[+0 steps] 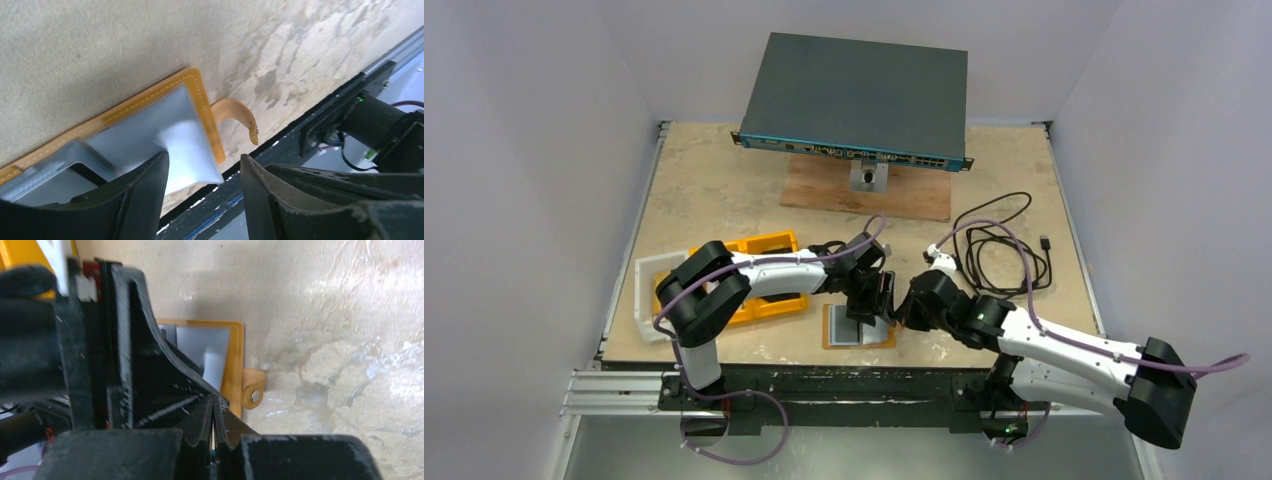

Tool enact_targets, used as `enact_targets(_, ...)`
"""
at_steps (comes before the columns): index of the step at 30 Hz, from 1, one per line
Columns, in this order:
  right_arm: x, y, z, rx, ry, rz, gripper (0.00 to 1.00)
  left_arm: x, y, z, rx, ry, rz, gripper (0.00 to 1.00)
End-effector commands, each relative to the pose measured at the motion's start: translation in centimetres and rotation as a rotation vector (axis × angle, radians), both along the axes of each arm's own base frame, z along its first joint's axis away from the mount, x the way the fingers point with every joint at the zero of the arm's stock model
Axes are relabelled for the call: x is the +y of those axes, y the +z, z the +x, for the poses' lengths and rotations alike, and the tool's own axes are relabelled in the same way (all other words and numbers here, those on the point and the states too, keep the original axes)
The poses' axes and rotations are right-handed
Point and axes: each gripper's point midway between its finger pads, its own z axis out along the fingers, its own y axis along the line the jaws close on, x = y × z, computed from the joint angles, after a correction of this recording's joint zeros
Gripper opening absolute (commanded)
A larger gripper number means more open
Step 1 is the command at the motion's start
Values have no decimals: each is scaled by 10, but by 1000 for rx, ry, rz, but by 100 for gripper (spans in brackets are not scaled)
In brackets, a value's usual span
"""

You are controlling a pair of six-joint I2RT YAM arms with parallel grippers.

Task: Take the credit cards out of the card holder
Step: Remove the credit card from the card holder.

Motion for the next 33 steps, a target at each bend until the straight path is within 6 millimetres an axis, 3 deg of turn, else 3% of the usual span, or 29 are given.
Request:
enact_targets(1, 9, 24, -2, -33, -58, 205, 0, -15, 16, 11, 10, 14, -107, 53)
enact_targets(6, 9, 41, 2, -116, -43, 272, 3, -7, 11, 17, 28, 38, -104, 46)
enact_targets(15, 30, 26, -6, -84, 54, 309, 0, -4, 4, 24, 81, 67, -118, 31)
enact_targets(26, 30, -14, -13, -1, 54, 244, 0, -2, 0, 27, 96, 70, -110, 21)
enact_targets(33, 20, -47, -26, 101, 12, 207, 0, 0, 16, 34, 46, 54, -112, 21)
